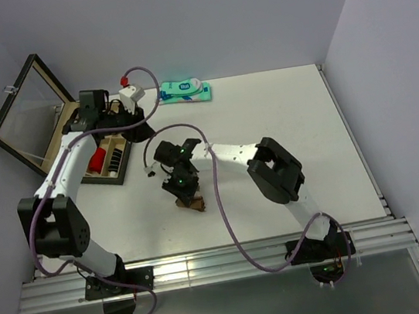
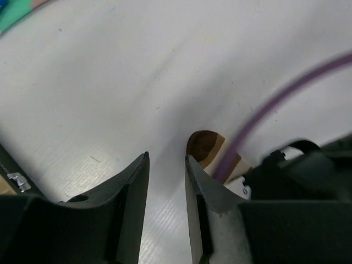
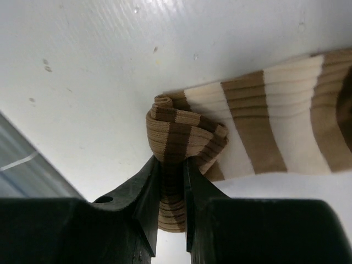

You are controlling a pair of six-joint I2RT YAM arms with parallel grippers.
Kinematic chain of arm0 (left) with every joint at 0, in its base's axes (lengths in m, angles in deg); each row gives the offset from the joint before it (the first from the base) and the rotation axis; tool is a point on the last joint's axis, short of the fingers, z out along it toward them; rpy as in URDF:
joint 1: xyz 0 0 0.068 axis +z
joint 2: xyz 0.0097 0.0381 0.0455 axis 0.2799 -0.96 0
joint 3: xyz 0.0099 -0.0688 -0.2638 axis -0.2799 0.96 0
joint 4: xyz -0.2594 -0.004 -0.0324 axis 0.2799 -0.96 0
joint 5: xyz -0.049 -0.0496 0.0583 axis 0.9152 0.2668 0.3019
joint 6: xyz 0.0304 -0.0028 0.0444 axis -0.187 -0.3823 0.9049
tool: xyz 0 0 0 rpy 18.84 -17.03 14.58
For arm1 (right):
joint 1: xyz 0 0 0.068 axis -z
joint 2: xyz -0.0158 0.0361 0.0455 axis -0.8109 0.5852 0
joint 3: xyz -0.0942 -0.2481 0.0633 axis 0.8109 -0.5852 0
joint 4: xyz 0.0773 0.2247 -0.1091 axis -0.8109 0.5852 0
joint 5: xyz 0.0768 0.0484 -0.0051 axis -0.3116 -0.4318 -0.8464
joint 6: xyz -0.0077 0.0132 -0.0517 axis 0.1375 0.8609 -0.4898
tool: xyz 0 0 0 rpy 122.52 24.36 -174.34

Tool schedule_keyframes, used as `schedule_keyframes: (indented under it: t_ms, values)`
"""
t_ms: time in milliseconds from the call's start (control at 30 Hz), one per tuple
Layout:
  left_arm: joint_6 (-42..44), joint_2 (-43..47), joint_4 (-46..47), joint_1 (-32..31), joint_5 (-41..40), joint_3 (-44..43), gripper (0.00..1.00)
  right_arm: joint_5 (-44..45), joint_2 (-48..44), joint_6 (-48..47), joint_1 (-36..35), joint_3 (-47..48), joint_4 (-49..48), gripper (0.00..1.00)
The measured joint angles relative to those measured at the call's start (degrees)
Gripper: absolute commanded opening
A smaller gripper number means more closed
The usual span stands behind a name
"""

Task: Roll the socks
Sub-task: Roll the sock at the center of the board.

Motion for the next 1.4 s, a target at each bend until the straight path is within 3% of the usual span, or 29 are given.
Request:
schedule_keyframes:
  t_ms: [300,600,933,1100,1400]
  values:
    - [4.0,9.8,4.7,-1.7,-4.7,10.7,0.39,-19.2,9.1,-0.3,7.7,9.9,7.3,0.19]
    - [15.2,23.5,6.2,-22.6,-17.4,32.9,0.44,-35.1,13.9,0.8,13.1,11.2,8.3,0.24]
    - [19.8,28.7,16.4,-36.3,-29.5,47.3,0.48,-41.6,16.2,2.6,14.0,11.2,6.8,0.29]
    - [21.4,29.1,23.3,-42.1,-34.9,52.8,0.56,-43.3,16.9,4.0,14.6,11.2,6.6,0.3]
    - [24.3,28.4,38.0,-44.1,-40.0,58.1,0.59,-44.4,17.1,6.3,15.0,10.7,5.3,0.31]
